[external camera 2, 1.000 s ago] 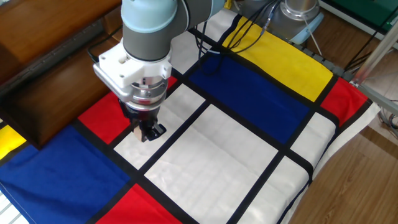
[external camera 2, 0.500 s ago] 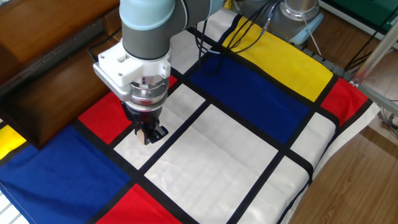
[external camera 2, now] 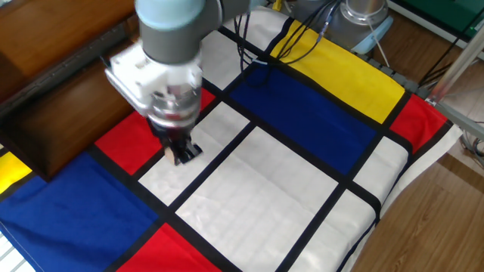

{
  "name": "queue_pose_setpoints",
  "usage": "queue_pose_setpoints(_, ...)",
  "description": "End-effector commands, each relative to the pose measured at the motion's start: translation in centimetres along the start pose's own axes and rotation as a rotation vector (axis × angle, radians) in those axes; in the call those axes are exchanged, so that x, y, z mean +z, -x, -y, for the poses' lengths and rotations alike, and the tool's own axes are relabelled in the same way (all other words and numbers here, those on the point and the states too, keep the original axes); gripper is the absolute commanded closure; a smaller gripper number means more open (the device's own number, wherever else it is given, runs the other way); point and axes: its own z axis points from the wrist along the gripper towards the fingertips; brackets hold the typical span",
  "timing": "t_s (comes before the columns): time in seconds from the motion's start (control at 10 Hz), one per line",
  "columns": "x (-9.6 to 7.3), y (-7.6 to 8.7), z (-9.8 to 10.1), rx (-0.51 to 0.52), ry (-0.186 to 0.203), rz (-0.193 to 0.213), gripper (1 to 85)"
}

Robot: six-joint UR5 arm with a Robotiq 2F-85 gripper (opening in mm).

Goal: Put the object on the shelf

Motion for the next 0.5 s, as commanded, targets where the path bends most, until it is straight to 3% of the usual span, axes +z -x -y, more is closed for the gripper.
queue_pose_setpoints(0.0, -5.9, -0.6, 5.4, -0.052, 0.006, -0.064, 84.7)
queue_pose_setpoints(0.2, -8.0, -1.2, 8.7, -0.077, 0.021, -0.076, 84.7)
queue_pose_setpoints(0.4, -8.2, -1.9, 11.0, -0.094, 0.032, -0.062, 84.7)
